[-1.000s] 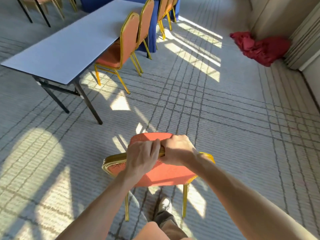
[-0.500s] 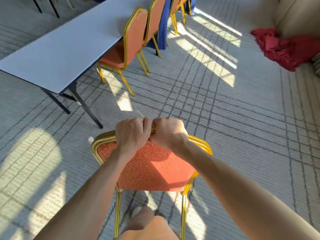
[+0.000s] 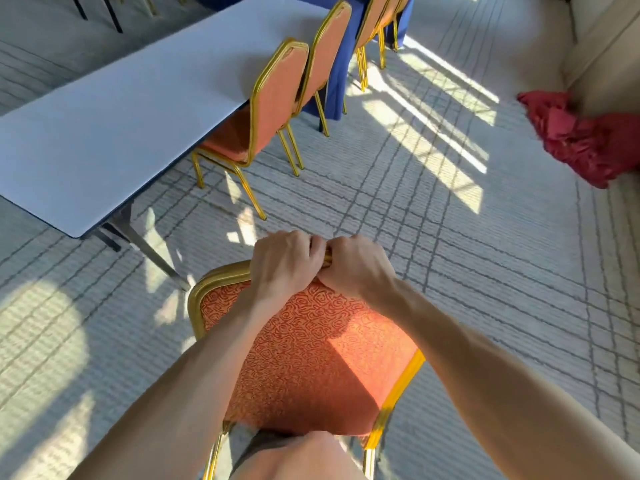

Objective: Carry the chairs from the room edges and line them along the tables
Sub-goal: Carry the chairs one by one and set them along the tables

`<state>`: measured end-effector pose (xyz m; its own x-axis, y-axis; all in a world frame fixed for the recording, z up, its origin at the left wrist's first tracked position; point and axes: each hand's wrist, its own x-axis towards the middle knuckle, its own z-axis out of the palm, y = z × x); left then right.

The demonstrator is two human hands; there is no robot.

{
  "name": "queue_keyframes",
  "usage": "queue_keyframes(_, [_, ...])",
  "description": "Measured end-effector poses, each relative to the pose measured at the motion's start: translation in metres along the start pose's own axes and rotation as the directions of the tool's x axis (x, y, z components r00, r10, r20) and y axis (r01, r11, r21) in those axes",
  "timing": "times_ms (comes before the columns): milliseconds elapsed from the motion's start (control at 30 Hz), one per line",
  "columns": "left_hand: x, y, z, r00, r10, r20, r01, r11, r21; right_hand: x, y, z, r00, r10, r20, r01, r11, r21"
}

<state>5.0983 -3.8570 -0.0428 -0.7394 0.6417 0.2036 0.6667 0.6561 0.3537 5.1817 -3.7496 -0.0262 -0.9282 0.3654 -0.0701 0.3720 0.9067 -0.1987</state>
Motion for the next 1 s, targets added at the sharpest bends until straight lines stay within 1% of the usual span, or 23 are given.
queue_keyframes(67, [0.025,-0.005,0.005,0.999,0.001,0.035,0.000,1.000,-0.029,0.026,0.006,-0.004,0.999,-0.029,0.042,0.029,1.000,-0.003])
queue_keyframes(167, [0.062,-0.015,0.005,1.000,0.002,0.027,-0.001,0.999,-0.036,0.067,0.010,-0.015,0.996,-0.079,0.048,0.079,0.997,-0.004])
queue_keyframes(300, [0.095,-0.024,-0.006,1.000,0.009,-0.006,-0.010,1.000,-0.028,0.106,0.011,-0.032,0.985,-0.169,0.026,0.170,0.984,-0.054])
queue_keyframes(467, [0.119,-0.021,-0.010,0.995,-0.052,-0.081,0.048,0.998,-0.046,0.140,0.021,-0.046,0.944,-0.330,-0.029,0.328,0.943,-0.058])
queue_keyframes(567, [0.123,-0.013,-0.008,0.989,-0.021,-0.146,0.017,1.000,-0.024,0.156,0.034,-0.044,0.880,-0.453,-0.141,0.453,0.891,-0.034])
queue_keyframes(667, [0.132,0.000,0.000,0.978,-0.065,-0.196,0.070,0.997,0.019,0.170,0.049,-0.049,0.807,-0.557,-0.194,0.567,0.824,-0.010])
queue_keyframes(700, [0.137,0.008,0.004,0.973,-0.076,-0.219,0.089,0.995,0.048,0.179,0.058,-0.052,0.763,-0.604,-0.230,0.619,0.786,-0.010])
queue_keyframes(733, [0.140,0.013,0.009,0.967,-0.084,-0.240,0.102,0.993,0.066,0.186,0.064,-0.055,0.734,-0.634,-0.244,0.652,0.758,-0.006])
queue_keyframes(767, [0.143,0.018,0.012,0.964,-0.116,-0.240,0.133,0.990,0.053,0.192,0.071,-0.057,0.703,-0.660,-0.264,0.684,0.730,-0.005])
queue_keyframes(833, [0.148,0.035,0.024,0.933,-0.233,-0.273,0.249,0.968,0.023,0.205,0.089,-0.058,0.638,-0.724,-0.260,0.751,0.660,0.006])
queue_keyframes(900, [0.154,0.050,0.035,0.912,-0.347,-0.219,0.362,0.931,0.034,0.218,0.106,-0.055,0.564,-0.787,-0.251,0.815,0.580,0.015])
queue_keyframes(967, [0.163,0.071,0.046,0.885,-0.428,-0.185,0.446,0.892,0.073,0.230,0.129,-0.054,0.529,-0.821,-0.213,0.846,0.531,0.054])
queue_keyframes(1000, [0.167,0.082,0.048,0.878,-0.433,-0.205,0.458,0.884,0.091,0.235,0.136,-0.054,0.528,-0.830,-0.182,0.848,0.527,0.059])
